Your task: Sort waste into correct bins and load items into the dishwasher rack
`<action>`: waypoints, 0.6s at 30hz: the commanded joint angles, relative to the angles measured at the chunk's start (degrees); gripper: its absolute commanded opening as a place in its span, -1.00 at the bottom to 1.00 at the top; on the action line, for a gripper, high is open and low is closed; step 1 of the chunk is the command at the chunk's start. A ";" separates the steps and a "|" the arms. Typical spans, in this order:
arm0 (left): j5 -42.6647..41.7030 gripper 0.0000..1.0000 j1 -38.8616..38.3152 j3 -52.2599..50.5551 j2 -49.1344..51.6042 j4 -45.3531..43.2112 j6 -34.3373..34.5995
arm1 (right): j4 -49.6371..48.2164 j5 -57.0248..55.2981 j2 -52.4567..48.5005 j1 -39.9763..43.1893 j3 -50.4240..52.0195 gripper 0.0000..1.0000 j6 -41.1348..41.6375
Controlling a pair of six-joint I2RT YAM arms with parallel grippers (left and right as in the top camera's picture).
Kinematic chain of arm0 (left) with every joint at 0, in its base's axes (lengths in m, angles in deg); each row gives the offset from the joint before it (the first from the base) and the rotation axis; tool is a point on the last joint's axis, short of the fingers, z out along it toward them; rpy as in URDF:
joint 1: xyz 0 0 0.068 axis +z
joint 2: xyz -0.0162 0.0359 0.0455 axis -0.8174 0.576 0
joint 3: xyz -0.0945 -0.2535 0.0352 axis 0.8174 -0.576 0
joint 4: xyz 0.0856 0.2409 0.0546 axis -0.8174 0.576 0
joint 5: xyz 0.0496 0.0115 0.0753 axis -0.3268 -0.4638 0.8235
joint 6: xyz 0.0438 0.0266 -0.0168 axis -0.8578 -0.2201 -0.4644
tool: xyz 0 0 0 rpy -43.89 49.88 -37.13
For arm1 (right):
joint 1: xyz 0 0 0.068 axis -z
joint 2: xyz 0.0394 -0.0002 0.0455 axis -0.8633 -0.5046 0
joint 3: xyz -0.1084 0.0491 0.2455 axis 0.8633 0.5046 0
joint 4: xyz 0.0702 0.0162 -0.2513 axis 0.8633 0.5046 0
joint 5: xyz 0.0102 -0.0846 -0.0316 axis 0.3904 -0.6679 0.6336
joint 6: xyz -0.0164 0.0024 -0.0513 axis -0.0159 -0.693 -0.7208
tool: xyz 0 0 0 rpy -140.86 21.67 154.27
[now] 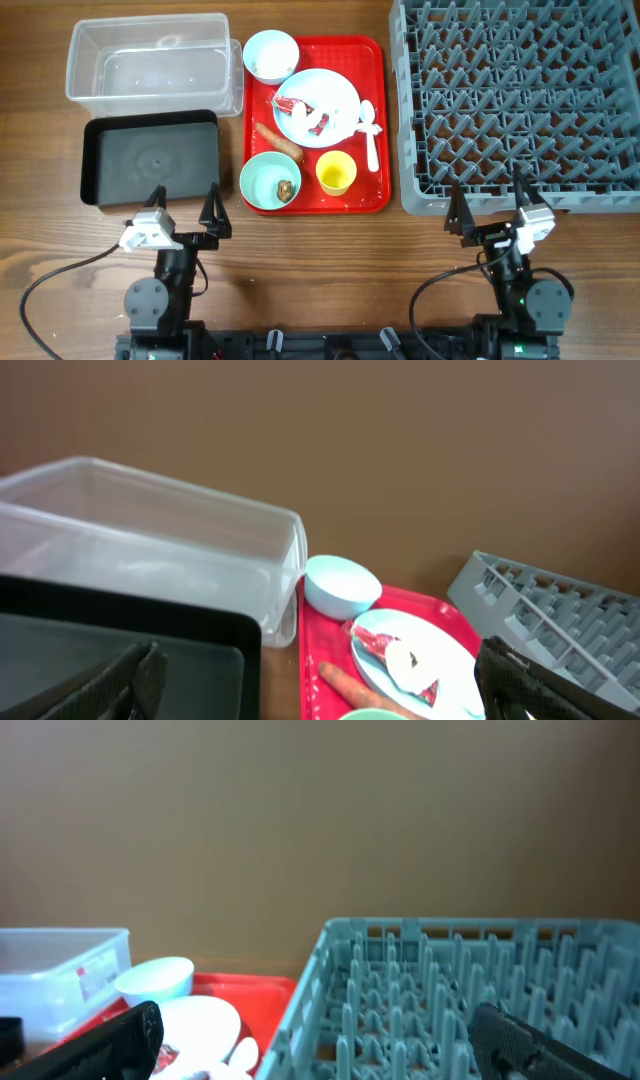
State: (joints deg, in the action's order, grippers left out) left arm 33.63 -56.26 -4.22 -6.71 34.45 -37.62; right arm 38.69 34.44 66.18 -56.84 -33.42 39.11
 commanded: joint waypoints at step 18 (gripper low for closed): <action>-8.46 1.00 0.13 56.41 55.25 20.61 -5.11 | 24.81 10.10 -40.63 0.22 -46.64 0.99 -6.80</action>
State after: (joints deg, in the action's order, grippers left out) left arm 29.74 -56.26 38.67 36.72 49.84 -41.19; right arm 58.32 42.31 32.13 -56.75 -71.32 33.21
